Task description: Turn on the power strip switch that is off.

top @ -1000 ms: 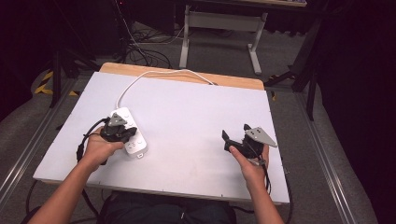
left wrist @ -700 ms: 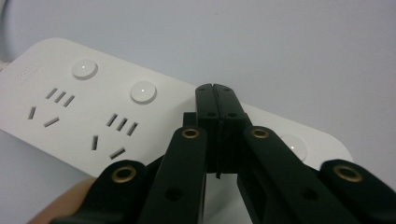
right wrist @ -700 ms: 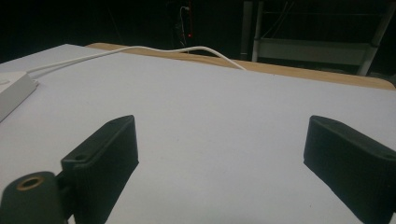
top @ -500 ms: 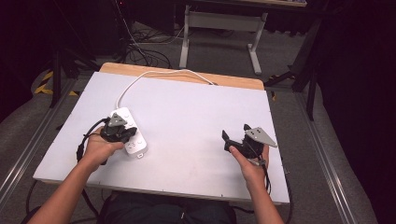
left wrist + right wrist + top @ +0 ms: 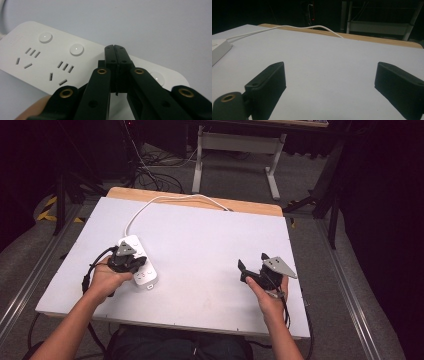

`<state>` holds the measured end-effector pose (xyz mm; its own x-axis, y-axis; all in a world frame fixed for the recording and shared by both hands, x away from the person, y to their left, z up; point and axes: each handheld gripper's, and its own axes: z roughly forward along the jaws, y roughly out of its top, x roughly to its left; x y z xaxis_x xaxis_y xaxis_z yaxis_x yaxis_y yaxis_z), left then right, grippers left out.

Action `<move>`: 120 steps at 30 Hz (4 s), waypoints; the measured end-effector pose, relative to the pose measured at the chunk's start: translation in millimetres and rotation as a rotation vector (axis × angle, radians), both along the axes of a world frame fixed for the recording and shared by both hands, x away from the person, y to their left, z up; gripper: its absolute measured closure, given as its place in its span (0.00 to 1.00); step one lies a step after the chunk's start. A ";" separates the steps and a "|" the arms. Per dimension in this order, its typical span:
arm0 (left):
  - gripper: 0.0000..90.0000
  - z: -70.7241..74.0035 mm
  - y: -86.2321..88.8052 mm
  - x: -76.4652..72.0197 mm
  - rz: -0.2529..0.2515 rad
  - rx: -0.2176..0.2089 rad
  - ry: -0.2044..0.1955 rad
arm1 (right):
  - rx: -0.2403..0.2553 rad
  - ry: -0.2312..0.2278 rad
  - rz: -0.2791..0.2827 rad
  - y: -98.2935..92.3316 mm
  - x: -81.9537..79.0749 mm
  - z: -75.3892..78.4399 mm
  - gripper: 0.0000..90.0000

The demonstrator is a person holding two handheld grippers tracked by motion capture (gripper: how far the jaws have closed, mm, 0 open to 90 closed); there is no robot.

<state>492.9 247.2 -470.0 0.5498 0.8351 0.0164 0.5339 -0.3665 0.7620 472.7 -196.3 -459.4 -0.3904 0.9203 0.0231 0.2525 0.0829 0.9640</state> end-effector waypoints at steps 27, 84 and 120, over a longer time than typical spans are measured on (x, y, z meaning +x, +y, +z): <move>1.00 1.3 1.5 -0.6 0.020 -0.010 -0.035 | -0.002 0.000 0.005 1.5 1.0 -0.3 0.12; 0.99 50.0 71.1 -50.5 0.393 -0.278 -0.431 | 0.003 0.001 0.008 1.7 2.2 0.2 0.12; 0.12 41.8 77.7 -41.2 0.481 -0.250 -0.385 | -0.007 0.002 0.015 3.6 3.6 -0.9 0.12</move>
